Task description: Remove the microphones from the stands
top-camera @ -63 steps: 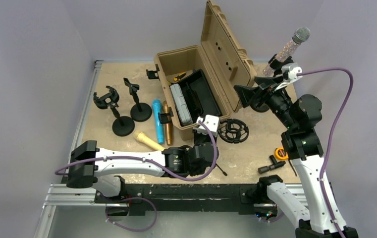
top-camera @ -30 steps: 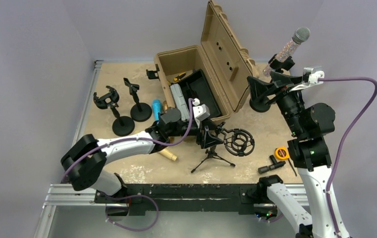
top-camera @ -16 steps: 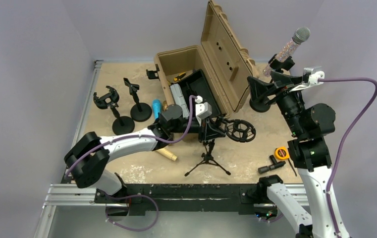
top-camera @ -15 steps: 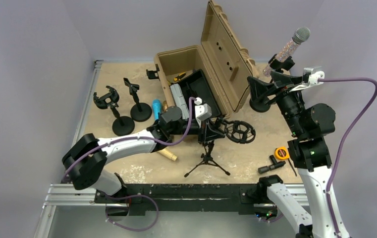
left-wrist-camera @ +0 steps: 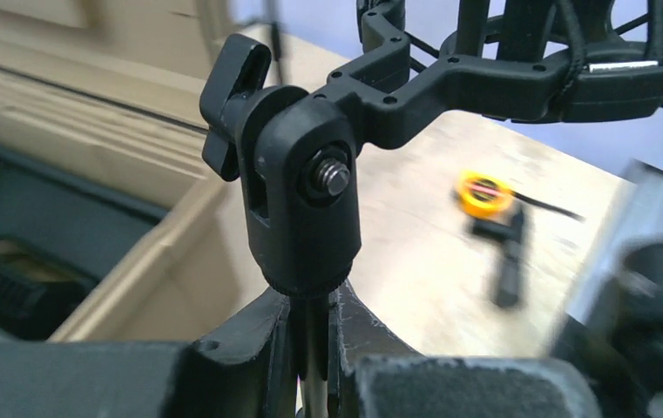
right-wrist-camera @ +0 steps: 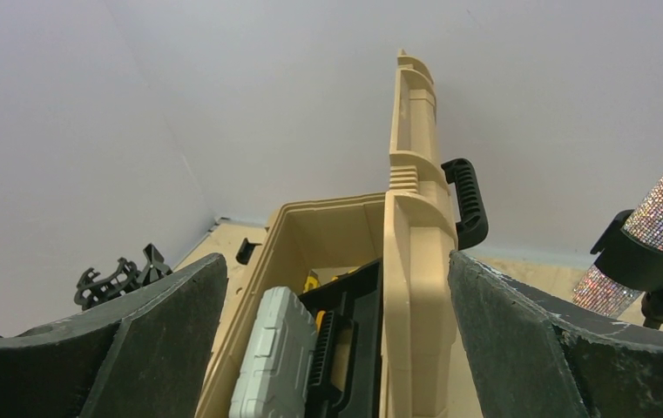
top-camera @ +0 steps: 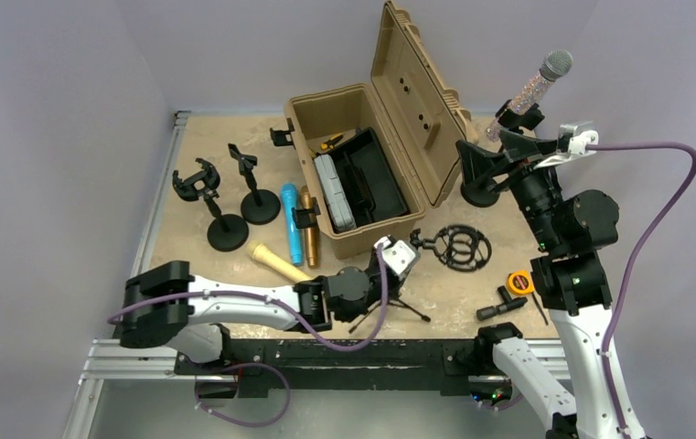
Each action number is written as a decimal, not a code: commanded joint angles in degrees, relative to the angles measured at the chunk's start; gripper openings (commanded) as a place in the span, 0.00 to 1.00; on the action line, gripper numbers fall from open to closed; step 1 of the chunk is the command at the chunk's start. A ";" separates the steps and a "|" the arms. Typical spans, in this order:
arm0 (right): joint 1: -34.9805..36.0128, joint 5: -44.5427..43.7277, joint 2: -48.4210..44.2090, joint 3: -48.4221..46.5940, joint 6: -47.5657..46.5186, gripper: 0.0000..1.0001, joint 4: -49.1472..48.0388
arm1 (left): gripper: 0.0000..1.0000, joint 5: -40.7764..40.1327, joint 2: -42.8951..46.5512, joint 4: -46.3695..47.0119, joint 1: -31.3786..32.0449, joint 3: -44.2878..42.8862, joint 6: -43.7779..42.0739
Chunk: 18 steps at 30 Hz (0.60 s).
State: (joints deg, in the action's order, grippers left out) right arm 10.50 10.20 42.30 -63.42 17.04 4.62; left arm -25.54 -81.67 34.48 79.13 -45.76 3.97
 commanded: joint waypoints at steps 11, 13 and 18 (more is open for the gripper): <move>0.21 1.78 0.43 -0.59 -0.44 0.96 -3.68 | 0.00 -43.96 -23.08 46.98 2.76 -15.63 -46.69; 0.17 2.12 0.52 -0.33 -0.26 0.96 -4.12 | 0.00 -41.85 -21.03 42.11 3.83 -12.80 -39.39; 0.21 2.70 0.93 0.21 0.14 0.96 -4.37 | 0.35 -13.49 -5.93 -0.03 -0.93 -5.62 2.07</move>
State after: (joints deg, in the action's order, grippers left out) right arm 10.50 11.66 42.65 -63.40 17.06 3.01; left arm -59.94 -99.85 58.54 82.63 -53.87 -21.08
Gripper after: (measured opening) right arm 0.958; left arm 0.245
